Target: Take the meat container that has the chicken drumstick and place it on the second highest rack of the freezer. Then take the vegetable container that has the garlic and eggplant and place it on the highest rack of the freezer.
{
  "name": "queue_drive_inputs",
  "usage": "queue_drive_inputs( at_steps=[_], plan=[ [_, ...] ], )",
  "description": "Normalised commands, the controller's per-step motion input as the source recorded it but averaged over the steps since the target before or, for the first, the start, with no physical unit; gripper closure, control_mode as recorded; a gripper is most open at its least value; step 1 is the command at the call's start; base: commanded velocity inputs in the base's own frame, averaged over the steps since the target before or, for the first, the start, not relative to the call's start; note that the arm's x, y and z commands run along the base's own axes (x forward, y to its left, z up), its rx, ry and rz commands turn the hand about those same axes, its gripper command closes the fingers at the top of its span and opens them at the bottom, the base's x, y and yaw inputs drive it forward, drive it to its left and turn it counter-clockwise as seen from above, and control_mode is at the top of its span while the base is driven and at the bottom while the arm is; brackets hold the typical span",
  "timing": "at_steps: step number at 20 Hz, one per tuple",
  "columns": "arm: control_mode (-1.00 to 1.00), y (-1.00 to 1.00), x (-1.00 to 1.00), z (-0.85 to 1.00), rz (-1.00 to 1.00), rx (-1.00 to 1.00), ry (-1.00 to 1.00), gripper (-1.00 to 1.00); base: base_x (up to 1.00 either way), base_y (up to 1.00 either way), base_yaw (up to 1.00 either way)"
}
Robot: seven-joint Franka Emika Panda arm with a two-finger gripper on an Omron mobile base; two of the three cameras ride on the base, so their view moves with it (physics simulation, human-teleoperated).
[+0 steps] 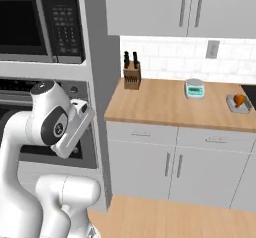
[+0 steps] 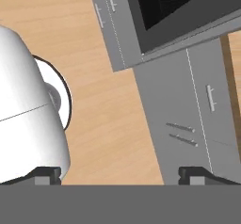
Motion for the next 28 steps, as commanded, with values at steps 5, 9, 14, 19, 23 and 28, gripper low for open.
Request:
queue_drive_inputs(
  at_steps=[5,9,14,19,23,28],
  plan=[
    [1.00,0.00,0.00,0.00,0.00,0.00,0.00,-1.00,0.48,-1.00,0.01],
    [1.00,0.00,0.00,0.00,0.00,0.00,0.00,-1.00,0.60,-1.00,0.00],
    [1.00,0.00,0.00,0.00,0.00,0.00,0.00,-1.00,0.61,-1.00,0.00],
    [1.00,0.00,0.00,0.00,0.00,0.00,0.00,-1.00,0.66,-0.65,0.00],
    [1.00,0.00,0.00,0.00,0.00,0.00,0.00,-1.00,0.62,-0.21,0.00],
    [1.00,0.00,0.00,0.00,0.00,0.00,0.00,-1.00,0.59,-0.07,0.00]
  ],
)
